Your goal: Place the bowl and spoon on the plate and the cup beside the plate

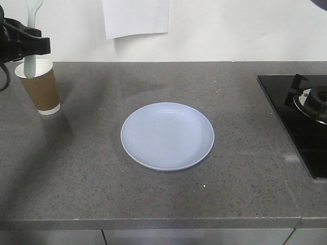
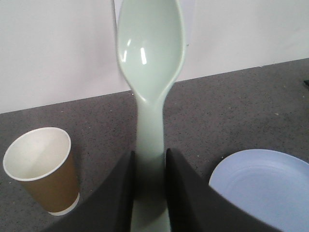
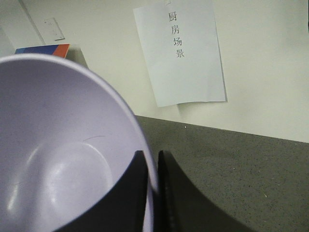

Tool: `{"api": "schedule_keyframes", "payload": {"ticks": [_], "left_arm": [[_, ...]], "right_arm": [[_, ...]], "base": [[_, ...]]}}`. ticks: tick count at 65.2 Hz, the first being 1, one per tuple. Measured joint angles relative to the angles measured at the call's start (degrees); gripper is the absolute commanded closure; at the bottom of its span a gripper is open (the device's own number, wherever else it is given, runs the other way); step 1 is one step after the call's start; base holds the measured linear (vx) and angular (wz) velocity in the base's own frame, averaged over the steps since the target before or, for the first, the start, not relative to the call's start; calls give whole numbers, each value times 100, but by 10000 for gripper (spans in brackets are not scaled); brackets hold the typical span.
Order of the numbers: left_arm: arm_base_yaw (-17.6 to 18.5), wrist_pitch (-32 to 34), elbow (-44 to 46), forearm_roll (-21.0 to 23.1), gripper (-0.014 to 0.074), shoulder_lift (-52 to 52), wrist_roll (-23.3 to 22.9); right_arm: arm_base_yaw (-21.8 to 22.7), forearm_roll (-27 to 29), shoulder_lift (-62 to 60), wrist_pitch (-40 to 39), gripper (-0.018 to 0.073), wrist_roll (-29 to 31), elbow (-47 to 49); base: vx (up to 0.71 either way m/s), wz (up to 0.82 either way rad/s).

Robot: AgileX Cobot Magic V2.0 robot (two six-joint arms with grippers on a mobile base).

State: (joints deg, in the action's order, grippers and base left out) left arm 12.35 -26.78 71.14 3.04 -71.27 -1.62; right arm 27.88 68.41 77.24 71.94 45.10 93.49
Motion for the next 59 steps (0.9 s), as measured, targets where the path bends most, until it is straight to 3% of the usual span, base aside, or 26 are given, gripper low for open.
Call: {"api": "schedule_keyframes", "payload": {"ticks": [59], "left_arm": [[0,0,0,0,602,0,0]], "right_arm": [[0,0,0,0,564,0,0]], "base": [[4,1]]}}
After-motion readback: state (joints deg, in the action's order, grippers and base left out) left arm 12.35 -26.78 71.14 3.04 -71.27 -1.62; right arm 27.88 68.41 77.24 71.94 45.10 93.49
